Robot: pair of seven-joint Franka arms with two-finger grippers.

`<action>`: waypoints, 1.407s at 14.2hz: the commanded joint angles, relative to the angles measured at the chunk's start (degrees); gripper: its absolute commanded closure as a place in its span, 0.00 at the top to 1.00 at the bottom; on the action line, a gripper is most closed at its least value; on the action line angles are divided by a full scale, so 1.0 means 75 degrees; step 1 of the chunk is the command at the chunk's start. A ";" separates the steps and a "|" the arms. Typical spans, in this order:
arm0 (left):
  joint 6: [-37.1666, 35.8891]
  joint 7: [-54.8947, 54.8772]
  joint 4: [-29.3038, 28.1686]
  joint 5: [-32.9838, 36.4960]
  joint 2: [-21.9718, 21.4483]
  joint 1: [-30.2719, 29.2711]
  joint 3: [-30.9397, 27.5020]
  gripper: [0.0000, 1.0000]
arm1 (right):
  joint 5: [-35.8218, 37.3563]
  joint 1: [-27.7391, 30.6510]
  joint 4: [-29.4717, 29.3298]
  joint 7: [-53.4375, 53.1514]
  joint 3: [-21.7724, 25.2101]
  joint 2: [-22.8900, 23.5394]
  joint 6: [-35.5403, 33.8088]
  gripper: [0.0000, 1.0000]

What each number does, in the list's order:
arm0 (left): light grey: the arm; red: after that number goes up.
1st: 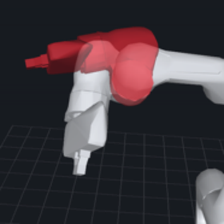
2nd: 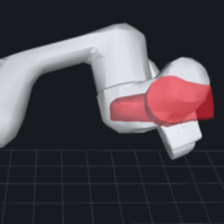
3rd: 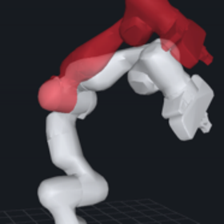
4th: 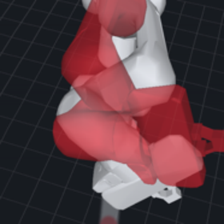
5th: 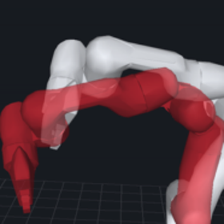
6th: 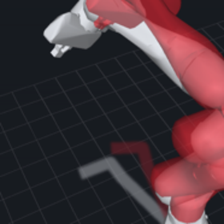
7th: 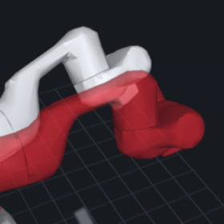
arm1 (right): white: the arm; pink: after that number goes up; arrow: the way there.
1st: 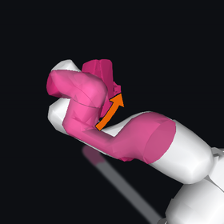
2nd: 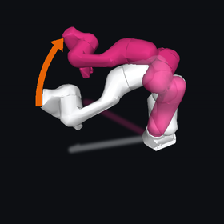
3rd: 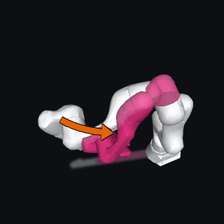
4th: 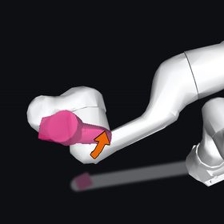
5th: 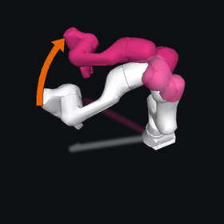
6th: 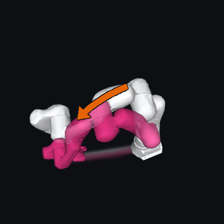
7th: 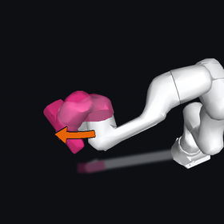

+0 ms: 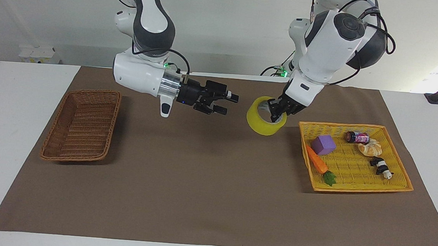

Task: Move tape to another basket
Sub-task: 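Hold the tape with the left gripper while the right gripper reaches it, then grasp the tape with the right gripper while the left gripper releases it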

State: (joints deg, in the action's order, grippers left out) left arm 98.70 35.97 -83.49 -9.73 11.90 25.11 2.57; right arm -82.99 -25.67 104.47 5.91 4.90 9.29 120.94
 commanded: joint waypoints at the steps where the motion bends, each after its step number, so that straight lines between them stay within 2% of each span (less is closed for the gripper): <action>1: 0.0175 -0.0109 -0.0293 -0.0132 -0.0215 0.0027 -0.0038 0.00 | -0.0313 -0.0234 0.0098 -0.0132 0.0026 0.0027 0.0316 1.00; 6: 0.0199 -0.0074 -0.0539 -0.0132 -0.0356 0.0062 -0.0003 0.00 | -0.0420 -0.0737 0.0098 -0.0120 0.0026 0.0051 0.0959 1.00; 13: 0.0199 -0.0155 -0.0751 -0.0120 -0.0473 0.0121 -0.0015 0.00 | -0.0420 -0.0762 0.0087 -0.0132 0.0026 0.0203 0.1019 0.99; 17: 0.0222 -0.0214 -0.0762 -0.0132 -0.0473 0.0085 -0.0015 0.00 | -0.0408 -0.0797 0.0087 -0.0132 0.0026 0.0203 0.1148 0.85; 20: 0.0222 -0.0214 -0.0751 -0.0120 -0.0473 0.0120 -0.0015 0.00 | -0.0408 -0.0797 0.0052 -0.0132 0.0026 0.0203 0.1125 0.67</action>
State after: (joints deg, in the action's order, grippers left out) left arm 99.18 35.45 -86.90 -9.74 10.57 25.76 2.89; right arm -84.78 -31.37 104.92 4.99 5.02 10.94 128.65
